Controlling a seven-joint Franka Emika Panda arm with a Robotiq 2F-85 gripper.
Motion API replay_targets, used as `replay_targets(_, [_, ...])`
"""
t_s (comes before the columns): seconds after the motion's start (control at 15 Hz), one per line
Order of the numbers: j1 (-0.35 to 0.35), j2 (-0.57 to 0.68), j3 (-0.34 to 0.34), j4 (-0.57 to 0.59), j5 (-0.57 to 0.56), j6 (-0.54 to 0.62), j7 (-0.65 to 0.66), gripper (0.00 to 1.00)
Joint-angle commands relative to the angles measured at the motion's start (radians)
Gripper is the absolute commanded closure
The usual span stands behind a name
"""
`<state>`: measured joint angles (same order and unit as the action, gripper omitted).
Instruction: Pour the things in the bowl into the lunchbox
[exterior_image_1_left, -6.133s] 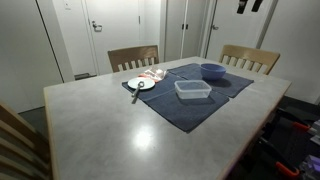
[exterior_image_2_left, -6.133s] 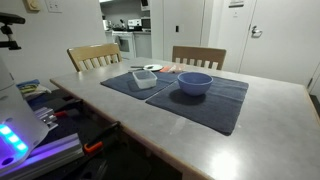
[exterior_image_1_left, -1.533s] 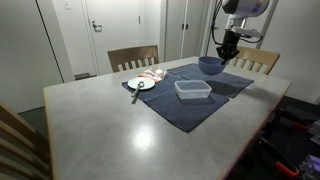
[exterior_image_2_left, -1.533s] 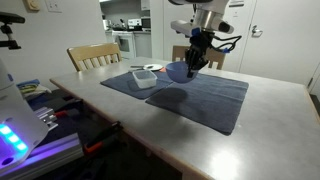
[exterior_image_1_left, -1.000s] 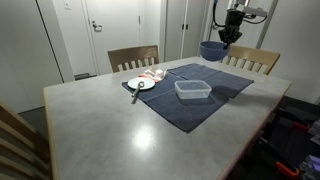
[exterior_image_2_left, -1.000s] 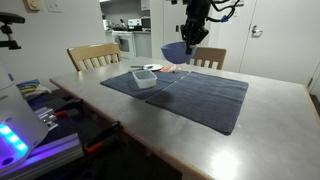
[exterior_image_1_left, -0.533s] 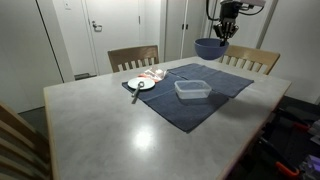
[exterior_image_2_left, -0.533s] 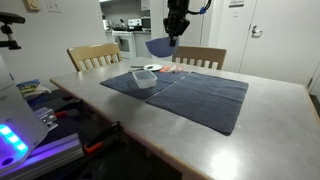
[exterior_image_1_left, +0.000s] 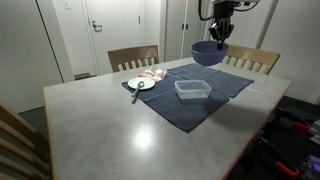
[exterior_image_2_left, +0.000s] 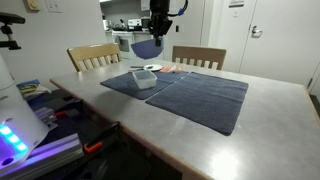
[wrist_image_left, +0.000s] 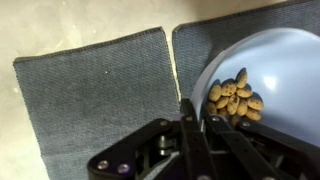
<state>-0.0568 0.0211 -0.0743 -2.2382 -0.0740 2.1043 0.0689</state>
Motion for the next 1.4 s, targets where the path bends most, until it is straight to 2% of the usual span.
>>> replay_targets(0.0, [0.02, -0.035, 0.025, -0.035, -0.077, -0.034, 0.0, 0.99])
replay_targets(0.87, [0.065, 0.06, 0.059, -0.003, -0.264, 0.046, 0.064, 0.99])
replay_targets(1.13, [0.096, 0.11, 0.071, 0.013, -0.39, 0.066, 0.157, 0.99])
replay_targets(1.33, [0.128, 0.145, 0.073, 0.037, -0.49, 0.059, 0.277, 0.99])
